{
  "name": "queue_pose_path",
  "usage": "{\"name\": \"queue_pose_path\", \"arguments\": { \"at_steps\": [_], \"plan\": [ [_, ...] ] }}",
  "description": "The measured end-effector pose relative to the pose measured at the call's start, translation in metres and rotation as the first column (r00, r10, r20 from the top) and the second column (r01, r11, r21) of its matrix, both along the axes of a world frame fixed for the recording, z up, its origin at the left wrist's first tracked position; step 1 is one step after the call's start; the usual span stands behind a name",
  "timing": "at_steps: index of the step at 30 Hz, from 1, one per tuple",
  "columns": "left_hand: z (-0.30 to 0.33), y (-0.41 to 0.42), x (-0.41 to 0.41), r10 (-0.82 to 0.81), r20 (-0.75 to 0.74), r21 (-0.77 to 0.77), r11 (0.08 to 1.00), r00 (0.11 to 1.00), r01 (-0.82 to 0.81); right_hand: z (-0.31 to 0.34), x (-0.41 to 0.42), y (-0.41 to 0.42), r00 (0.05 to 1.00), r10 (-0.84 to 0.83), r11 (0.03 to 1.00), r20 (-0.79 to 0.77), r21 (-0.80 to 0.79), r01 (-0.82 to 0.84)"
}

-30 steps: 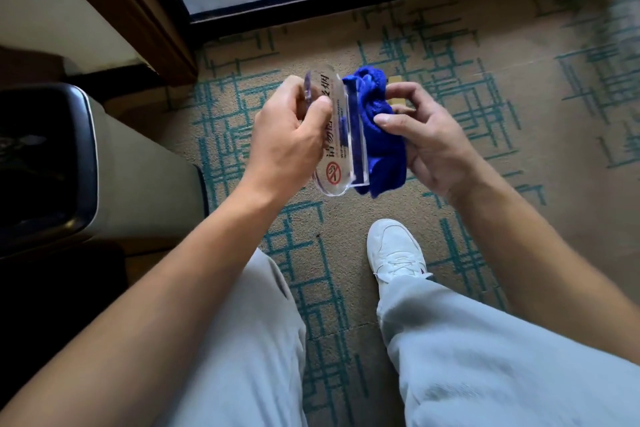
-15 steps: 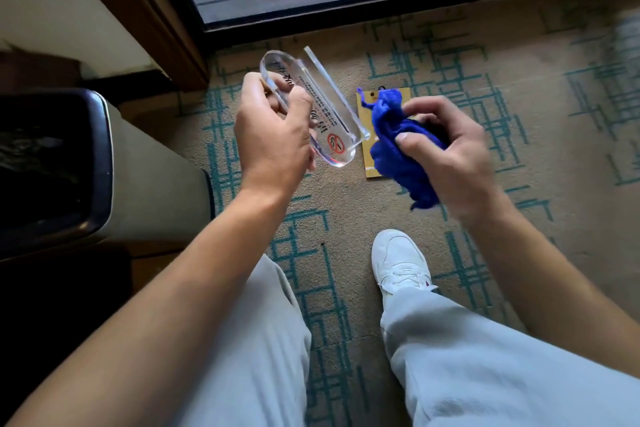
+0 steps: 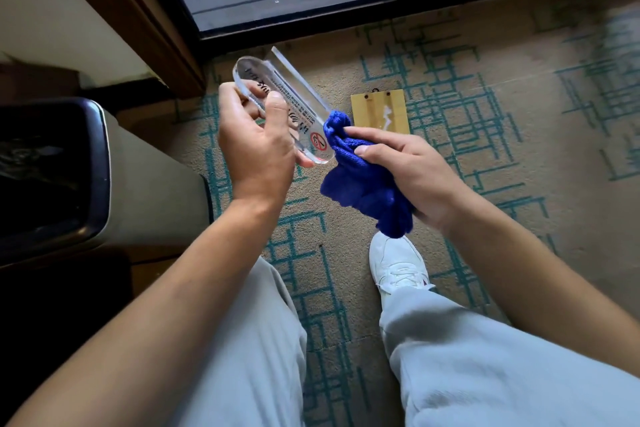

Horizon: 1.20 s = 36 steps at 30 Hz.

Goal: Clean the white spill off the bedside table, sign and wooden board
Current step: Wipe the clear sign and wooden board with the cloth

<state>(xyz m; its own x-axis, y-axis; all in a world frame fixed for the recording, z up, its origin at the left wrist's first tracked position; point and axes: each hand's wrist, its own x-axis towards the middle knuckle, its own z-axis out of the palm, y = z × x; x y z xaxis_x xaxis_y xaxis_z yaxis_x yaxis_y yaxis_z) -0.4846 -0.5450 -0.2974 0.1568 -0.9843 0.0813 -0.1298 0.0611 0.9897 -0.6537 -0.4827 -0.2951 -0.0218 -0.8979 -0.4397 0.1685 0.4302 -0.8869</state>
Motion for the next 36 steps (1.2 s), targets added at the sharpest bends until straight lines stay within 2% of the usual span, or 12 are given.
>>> {"name": "queue_pose_path", "arguments": {
  "at_steps": [2,6,10,13,14,16,19,21,25,28,31,36],
  "plan": [
    [-0.001,-0.003,-0.001,0.047,-0.03,0.044,0.998,0.998,-0.046,-0.003,0.002,0.001,0.987,-0.034,0.993,0.159,0.118,0.015],
    [0.002,-0.005,-0.005,0.022,-0.095,0.029,0.999,0.995,-0.019,-0.022,0.006,0.012,0.997,0.053,0.984,0.064,0.164,-0.063],
    [0.005,-0.003,-0.004,-0.016,-0.06,0.014,1.0,0.998,0.017,-0.012,-0.011,0.008,0.992,-0.12,0.986,0.03,0.121,0.116],
    [0.004,-0.006,-0.002,-0.011,-0.036,0.007,1.0,0.999,0.012,-0.001,-0.02,0.007,0.986,-0.166,0.986,0.011,0.007,0.166],
    [0.004,-0.006,-0.002,-0.015,-0.005,-0.006,1.0,1.0,0.015,0.003,-0.022,0.007,0.988,-0.15,0.988,-0.028,-0.049,0.149],
    [0.003,-0.006,-0.002,-0.031,0.049,-0.029,0.999,0.998,0.033,0.008,-0.027,0.007,0.969,-0.101,0.983,-0.225,-0.174,0.062],
    [0.001,-0.005,-0.004,-0.045,0.109,-0.054,0.997,0.993,0.051,0.007,-0.027,-0.002,0.842,-0.072,0.949,-0.535,-0.297,-0.107],
    [0.003,-0.005,-0.007,-0.041,0.154,-0.073,0.996,0.987,0.052,0.003,-0.02,-0.007,0.763,-0.073,0.916,-0.643,-0.346,-0.204],
    [0.004,0.001,-0.007,-0.049,0.131,-0.128,0.99,0.99,0.066,-0.002,-0.01,-0.01,0.744,-0.017,0.907,-0.668,-0.323,-0.269],
    [0.003,0.0,-0.006,-0.029,0.115,-0.149,0.988,0.993,0.046,-0.006,-0.009,-0.008,0.775,0.034,0.931,-0.632,-0.261,-0.254],
    [0.0,-0.003,-0.007,-0.002,0.135,-0.114,0.993,0.991,0.018,-0.006,-0.007,-0.006,0.786,-0.063,0.93,-0.615,-0.323,-0.178],
    [0.001,0.001,-0.01,-0.047,0.096,-0.11,0.992,0.994,0.058,0.0,-0.004,-0.009,0.687,-0.212,0.908,-0.695,-0.4,-0.124]
  ]
}}
